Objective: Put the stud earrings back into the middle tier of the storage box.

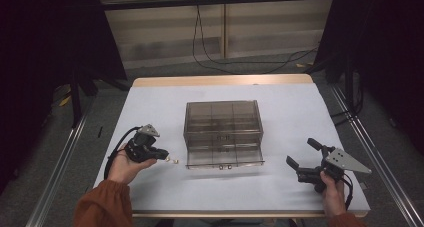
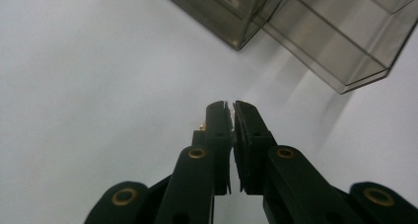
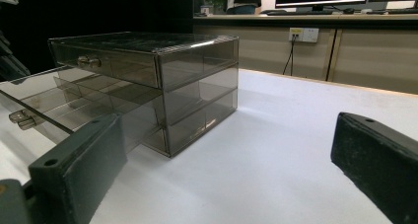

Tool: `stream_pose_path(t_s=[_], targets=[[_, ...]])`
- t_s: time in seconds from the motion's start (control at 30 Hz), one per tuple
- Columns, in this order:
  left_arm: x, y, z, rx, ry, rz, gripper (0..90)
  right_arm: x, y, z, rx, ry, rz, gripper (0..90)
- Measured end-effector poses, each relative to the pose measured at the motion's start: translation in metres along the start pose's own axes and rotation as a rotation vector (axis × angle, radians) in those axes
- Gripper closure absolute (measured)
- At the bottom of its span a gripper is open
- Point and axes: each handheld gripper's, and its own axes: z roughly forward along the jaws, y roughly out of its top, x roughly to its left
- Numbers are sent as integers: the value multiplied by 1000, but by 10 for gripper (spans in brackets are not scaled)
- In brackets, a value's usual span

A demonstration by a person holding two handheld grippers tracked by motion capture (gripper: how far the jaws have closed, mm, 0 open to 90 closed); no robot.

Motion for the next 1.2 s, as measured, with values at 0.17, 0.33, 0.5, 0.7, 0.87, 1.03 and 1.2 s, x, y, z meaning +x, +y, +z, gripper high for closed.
stream_pose_path(t_s=[0.17, 0.33, 0.5, 0.7, 0.87, 1.03, 1.2], targets=[[2, 8, 8, 76, 8, 25, 846, 0, 0, 0, 0, -1, 2, 0], [6, 14, 19, 125, 6, 42, 839, 0, 0, 0, 0, 5, 3, 0], [6, 17, 27, 186, 5, 56, 833, 0, 0, 0, 0, 3, 5, 0], [11, 19, 30, 188, -9, 40, 863, 0, 0, 0, -1, 4, 5, 0], [13, 19, 32, 206, -11, 42, 862, -1, 0, 0, -2, 5, 5, 0], [14, 21, 33, 224, -11, 55, 847, -1, 0, 0, 0, 4, 6, 0], [12, 21, 36, 239, -20, 69, 846, -1, 0, 0, -3, -1, 6, 0]])
